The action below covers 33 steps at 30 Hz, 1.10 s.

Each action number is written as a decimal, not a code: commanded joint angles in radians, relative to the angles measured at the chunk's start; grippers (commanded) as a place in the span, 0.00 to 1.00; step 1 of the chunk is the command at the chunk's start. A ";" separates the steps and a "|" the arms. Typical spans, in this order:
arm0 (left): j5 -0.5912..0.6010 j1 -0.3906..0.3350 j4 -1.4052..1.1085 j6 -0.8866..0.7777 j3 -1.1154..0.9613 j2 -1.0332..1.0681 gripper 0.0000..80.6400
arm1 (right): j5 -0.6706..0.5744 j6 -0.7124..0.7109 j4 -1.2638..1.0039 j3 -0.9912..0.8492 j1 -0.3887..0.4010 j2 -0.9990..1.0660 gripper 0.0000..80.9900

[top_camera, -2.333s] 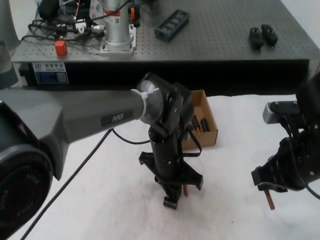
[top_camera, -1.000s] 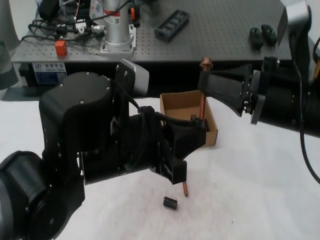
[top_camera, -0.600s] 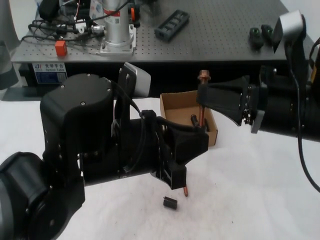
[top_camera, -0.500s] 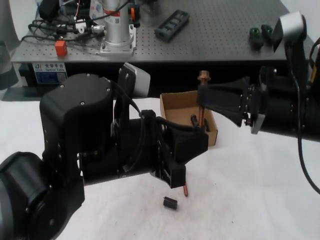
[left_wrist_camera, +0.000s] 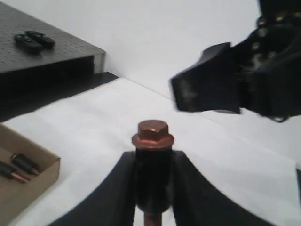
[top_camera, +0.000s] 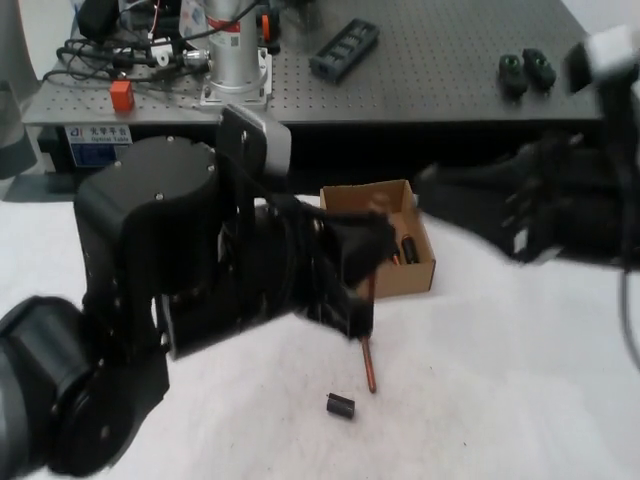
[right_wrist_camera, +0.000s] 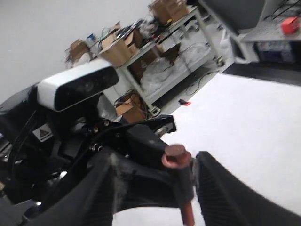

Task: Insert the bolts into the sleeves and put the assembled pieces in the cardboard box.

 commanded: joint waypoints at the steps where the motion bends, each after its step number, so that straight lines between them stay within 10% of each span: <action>1: -0.158 0.024 -0.021 -0.051 -0.102 0.089 0.01 | -0.001 -0.008 0.030 -0.001 -0.064 -0.037 0.47; 8: -0.192 0.081 0.352 -0.220 -0.559 0.452 0.01 | 0.141 -0.006 0.154 -0.001 -0.226 -0.059 0.47; 16: -0.337 0.090 0.925 -0.031 -1.204 0.898 0.01 | 0.227 -0.006 0.244 -0.001 -0.231 -0.056 0.47; 26: -0.335 0.092 1.116 -0.029 -1.444 1.127 0.01 | 0.248 -0.026 0.262 -0.001 -0.231 -0.056 0.47; 33: -0.287 0.092 1.112 -0.062 -1.444 1.127 0.38 | 0.276 -0.063 0.331 -0.001 -0.229 -0.056 0.47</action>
